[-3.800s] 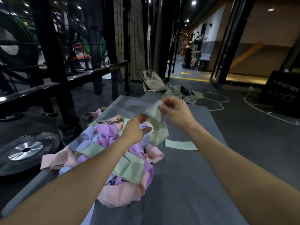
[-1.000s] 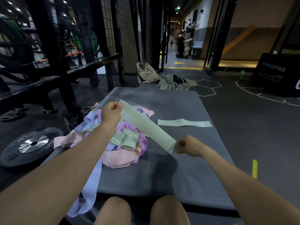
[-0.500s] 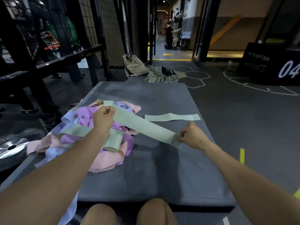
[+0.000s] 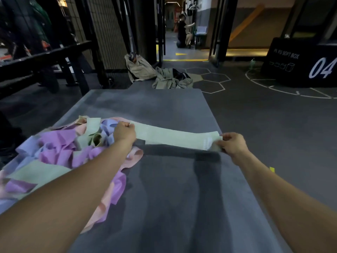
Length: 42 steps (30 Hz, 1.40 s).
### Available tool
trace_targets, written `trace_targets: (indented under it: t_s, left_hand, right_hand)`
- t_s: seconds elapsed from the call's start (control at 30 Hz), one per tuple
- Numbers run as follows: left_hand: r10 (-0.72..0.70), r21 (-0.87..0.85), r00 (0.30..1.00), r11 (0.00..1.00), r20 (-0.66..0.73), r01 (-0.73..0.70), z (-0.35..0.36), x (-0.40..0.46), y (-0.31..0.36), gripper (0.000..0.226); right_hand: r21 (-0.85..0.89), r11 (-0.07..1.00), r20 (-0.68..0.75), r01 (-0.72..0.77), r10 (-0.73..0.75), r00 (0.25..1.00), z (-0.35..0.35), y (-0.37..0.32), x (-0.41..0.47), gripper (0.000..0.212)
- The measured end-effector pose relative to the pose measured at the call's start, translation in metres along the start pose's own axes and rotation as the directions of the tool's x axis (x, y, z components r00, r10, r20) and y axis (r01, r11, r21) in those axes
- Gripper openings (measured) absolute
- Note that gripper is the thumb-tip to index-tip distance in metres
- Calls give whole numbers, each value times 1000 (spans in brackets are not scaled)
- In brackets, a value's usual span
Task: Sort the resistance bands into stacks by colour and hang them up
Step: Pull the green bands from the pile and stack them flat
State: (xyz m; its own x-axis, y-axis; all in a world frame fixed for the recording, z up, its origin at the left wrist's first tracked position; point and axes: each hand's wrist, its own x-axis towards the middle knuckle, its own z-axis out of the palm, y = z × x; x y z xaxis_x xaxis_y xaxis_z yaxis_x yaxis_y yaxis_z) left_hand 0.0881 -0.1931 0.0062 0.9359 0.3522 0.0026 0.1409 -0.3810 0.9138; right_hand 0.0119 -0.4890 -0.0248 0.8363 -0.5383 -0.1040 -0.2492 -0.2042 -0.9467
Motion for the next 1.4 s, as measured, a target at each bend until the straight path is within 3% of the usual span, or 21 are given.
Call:
trace_targets:
  t_s: [0.1,0.3,0.57,0.9,1.07,1.23,1.4]
  left_hand:
    - [38,239,999,970,20,-42,28,17,0,26]
    - [32,496,997,866,64,-60,61,41,-18,26]
    - [-4,548,997,836,75,-38,69,42,-40,29]
    - [21,517,994,853,103,-72,67,40,-39,31]
    - [-74,619,981,783,179,-54,69,43,-32,30]
    - [-98,774,972,624,214,-108,72,43,-19,26]
    - [-34,699,995,714,93,-41,81,43,-25,34]
  right_hand:
    - [-39,999,-131,14,-19,991,4,-1,41,20]
    - [-172,983,-180,60,-91,980,14,9,82,11]
    - [-279,952,-159,124,-173,972,22,26,86,13]
    - [-461,887,-183,-4,-91,979,28,23,84,19]
    - [-502,863,-129,-51,-16,991,25,24,89,27]
    - [-556,830,-112,-41,-26,993,25,20,90,29]
    - [-613,790,-101,24,-109,989,27,19,87,26]
